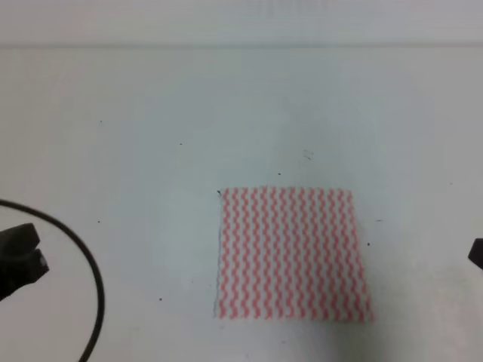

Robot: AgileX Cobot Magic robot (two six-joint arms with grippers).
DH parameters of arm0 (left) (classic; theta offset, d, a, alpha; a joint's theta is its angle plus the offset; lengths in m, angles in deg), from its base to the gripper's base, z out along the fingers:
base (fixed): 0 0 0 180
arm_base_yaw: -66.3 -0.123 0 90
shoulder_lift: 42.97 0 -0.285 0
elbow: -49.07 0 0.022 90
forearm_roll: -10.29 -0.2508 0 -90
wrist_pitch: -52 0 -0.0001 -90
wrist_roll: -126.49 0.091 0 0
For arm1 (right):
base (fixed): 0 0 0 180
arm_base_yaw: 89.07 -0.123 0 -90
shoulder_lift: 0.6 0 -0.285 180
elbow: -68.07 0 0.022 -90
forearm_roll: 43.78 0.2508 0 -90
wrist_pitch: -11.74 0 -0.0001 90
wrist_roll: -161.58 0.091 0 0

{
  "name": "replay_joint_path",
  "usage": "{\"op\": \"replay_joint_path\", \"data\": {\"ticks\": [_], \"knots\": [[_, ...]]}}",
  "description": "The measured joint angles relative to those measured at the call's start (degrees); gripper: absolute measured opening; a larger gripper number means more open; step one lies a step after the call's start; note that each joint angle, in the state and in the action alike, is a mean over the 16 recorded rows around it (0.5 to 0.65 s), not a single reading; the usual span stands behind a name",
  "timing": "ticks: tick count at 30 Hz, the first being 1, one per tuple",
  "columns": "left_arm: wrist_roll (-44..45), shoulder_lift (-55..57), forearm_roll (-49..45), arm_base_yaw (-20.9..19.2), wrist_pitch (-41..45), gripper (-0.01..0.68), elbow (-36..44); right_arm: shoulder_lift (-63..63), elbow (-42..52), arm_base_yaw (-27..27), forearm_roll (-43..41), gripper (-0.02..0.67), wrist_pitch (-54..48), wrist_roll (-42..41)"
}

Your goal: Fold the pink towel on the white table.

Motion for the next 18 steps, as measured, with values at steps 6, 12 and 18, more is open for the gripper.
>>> {"op": "replay_joint_path", "data": {"ticks": [6, 12, 18], "knots": [[14.44, 7.64, 12.82, 0.01, 3.73, -0.005, -3.73, -8.94, -3.11, -1.6, 0.1, -0.018, -5.05, 0.08], [35.19, 14.76, 33.87, 0.29, 5.14, -0.005, -4.58, -16.15, -4.63, -8.79, 1.48, -0.018, -3.63, 1.21], [53.99, 21.28, 53.34, 2.97, 6.63, -0.003, -4.67, -22.0, -5.43, -18.0, 0.68, -0.018, 1.81, 4.17]]}}
